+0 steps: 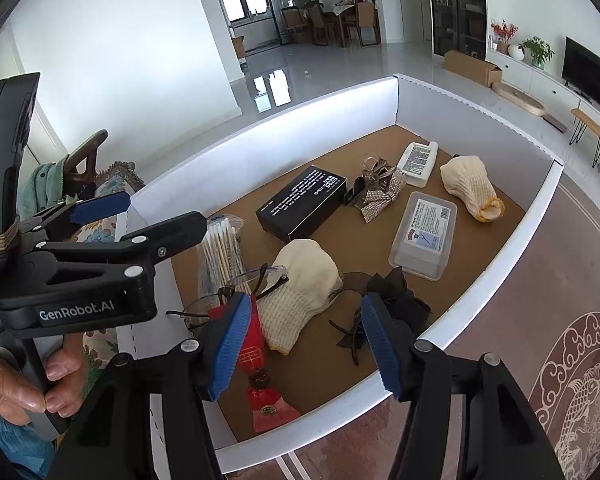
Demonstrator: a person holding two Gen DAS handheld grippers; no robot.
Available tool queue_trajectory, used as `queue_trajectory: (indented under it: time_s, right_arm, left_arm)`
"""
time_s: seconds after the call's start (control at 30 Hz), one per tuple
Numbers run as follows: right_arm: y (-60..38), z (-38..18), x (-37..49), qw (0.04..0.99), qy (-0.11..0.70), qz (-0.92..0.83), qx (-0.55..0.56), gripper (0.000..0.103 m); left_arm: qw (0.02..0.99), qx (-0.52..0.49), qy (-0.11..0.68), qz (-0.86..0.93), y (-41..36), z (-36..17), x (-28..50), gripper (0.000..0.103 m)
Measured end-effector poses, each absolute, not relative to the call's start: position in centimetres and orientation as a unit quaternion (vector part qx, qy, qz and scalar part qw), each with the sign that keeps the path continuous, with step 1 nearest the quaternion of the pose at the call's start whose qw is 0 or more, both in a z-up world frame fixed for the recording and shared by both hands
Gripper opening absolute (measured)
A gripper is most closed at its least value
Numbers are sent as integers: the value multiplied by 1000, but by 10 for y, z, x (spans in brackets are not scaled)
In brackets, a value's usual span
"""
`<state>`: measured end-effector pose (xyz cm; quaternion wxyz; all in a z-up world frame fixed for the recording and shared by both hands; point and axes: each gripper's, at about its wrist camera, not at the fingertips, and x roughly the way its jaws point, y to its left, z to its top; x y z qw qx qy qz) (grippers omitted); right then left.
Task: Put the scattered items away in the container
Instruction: 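Open both tools to drop the glasses and red packet into the container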
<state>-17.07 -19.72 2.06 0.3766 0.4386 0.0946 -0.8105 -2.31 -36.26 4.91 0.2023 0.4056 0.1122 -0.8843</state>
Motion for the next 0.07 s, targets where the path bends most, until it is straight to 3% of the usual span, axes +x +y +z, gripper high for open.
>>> queue_trajectory:
  time_s: [0.07]
  right_arm:
    - [-197,22,-173,373,90,-814,436,59]
  left_arm:
    - [192,402,127,-886,-363,50,-23,103]
